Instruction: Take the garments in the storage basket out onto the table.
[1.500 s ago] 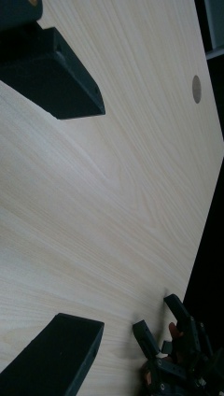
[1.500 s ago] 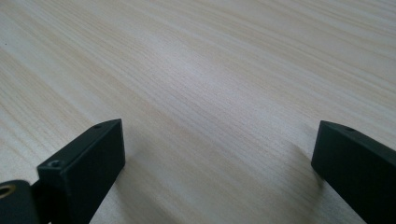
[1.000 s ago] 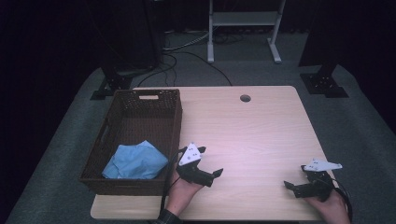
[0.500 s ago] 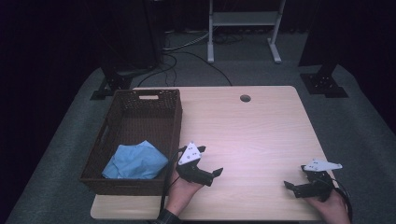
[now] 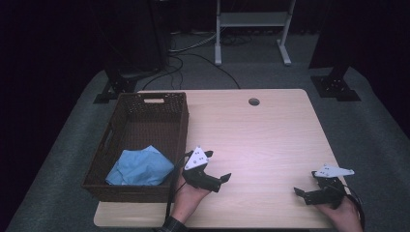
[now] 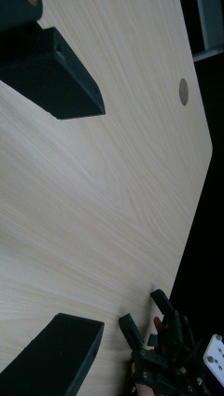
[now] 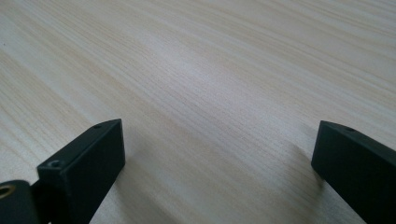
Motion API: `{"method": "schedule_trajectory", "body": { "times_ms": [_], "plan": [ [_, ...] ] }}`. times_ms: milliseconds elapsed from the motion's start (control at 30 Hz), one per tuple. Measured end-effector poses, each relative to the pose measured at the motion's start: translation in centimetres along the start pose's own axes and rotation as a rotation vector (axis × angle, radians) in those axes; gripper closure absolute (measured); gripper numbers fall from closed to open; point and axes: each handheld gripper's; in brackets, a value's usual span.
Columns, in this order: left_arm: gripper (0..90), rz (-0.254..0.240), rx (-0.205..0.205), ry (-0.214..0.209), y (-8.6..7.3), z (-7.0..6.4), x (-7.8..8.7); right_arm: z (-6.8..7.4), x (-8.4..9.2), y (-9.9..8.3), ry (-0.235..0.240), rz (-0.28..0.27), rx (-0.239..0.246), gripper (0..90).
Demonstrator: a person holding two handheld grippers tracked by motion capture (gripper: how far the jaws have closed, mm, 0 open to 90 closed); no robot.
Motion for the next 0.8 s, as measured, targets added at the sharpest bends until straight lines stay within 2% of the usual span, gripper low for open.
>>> {"method": "schedule_trajectory", "body": {
  "times_ms": [800],
  "plan": [
    [0.0, -0.005, -0.004, 0.002, 0.59, 0.07, 0.35, 0.00, 0.00, 0.00, 0.000, 0.000, 0.000, 1.6]
  ]
}}
Point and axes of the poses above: each handheld gripper's, and its own axes: x roughly backward along the jaws, y roughly out of its top, z roughly to its left, and after that the axes turned 10 degrees about z, right-handed
